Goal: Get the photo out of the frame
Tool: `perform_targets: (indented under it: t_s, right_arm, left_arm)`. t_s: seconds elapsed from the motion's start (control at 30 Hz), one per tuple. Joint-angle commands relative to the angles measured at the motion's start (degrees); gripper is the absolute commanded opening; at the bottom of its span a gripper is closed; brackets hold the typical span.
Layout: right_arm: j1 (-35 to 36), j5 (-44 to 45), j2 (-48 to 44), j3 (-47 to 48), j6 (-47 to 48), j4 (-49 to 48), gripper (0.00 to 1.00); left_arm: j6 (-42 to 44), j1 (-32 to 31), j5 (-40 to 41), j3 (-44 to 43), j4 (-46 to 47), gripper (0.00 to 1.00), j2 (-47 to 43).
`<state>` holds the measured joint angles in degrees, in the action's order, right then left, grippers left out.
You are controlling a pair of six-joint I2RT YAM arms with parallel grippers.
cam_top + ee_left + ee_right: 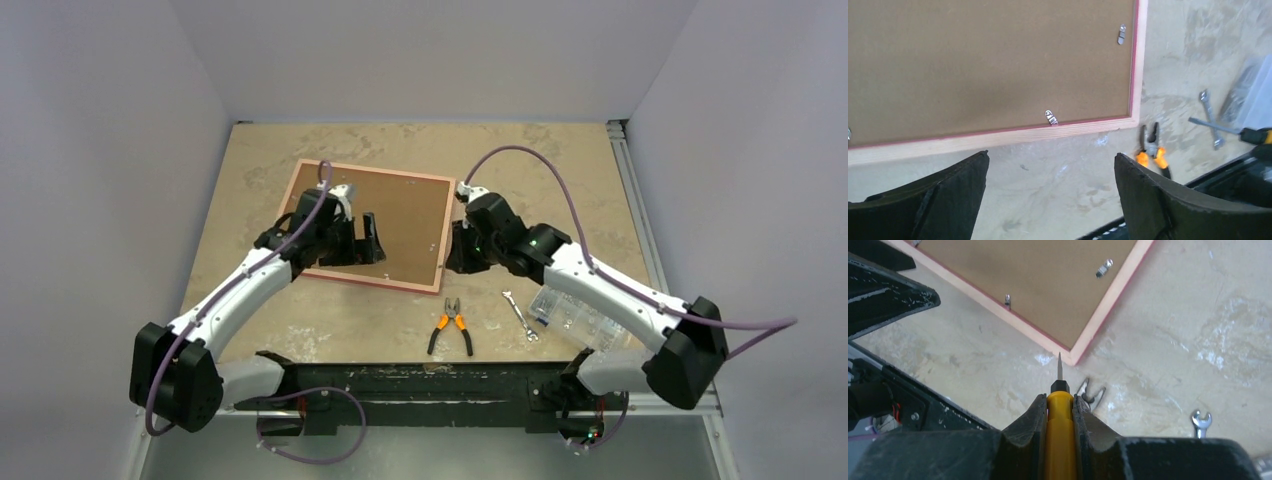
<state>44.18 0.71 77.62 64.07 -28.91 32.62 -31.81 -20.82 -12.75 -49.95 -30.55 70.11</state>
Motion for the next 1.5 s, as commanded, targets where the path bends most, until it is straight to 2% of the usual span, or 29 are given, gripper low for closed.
perform_targets:
  t_s: [0.0, 0.23, 0.33, 0.4, 0.57, 0.73, 0.93, 1.1, 1.17, 1.3, 1.4, 1.47]
  right_arm:
    - [-0.07, 0.69, -9.48, -6.11, -1.73, -5.31, 0.00]
    - [-0.10, 2.90, -21.42, -12.29, -0.85, -2.89, 0.00]
    - [-0.06, 2.91, -26.63, -14.72, -1.19, -2.30, 0.00]
    - [-0.06, 3.22, -29.71, -15.82, -1.52, -1.62, 0.00]
    - [-0.07, 4.28, -35.64, -16.84, -1.77, 0.47, 0.00]
    - [-0.06, 5.67, -38.72, -17.00, -1.84, 2.95, 0.00]
    - [-0.07, 6.06, -40.15, -17.81, -2.77, 3.59, 0.00]
    - [-0.13, 6.13, -39.74, -17.41, -2.95, 3.54, 0.00]
    - [-0.06, 6.02, -39.36, -17.22, -3.08, 3.30, 0.00]
    - [-0.07, 5.80, -38.76, -17.26, -3.16, 2.92, 0.00]
    - [-0.08, 5.56, -38.61, -17.78, -3.46, 2.62, 0.00]
    - [-0.06, 5.79, -38.52, -18.14, -3.67, 2.62, 0.00]
  left_arm:
    - [17.59, -7.98, 10.20, -0.61, 5.15, 0.94, -1.11]
    - [33.52, -11.58, 8.69, 0.38, 7.25, 0.92, 3.38]
    - [42.30, -15.38, 10.88, 0.81, 6.87, 0.91, 4.42]
    - [45.29, -17.11, 12.52, 0.40, 5.16, 0.91, 6.90]
    - [48.91, -18.80, 15.60, -2.03, 2.48, 0.89, 14.32]
    - [50.32, -19.26, 20.94, -2.95, 3.72, 0.87, 19.81]
    - [49.17, -20.57, 24.69, -3.99, 2.48, 0.79, 22.43]
    - [46.96, -22.13, 26.40, -2.46, 2.48, 0.65, 21.46]
    - [46.08, -22.38, 26.89, -2.62, 2.21, 0.52, 21.73]
    - [45.08, -22.36, 26.60, -4.60, 1.07, 0.15, 23.34]
    - [43.48, -22.35, 27.26, -6.60, 0.98, 0.02, 24.26]
    - [40.94, -22.38, 28.08, -8.76, 0.65, 0.00, 24.64]
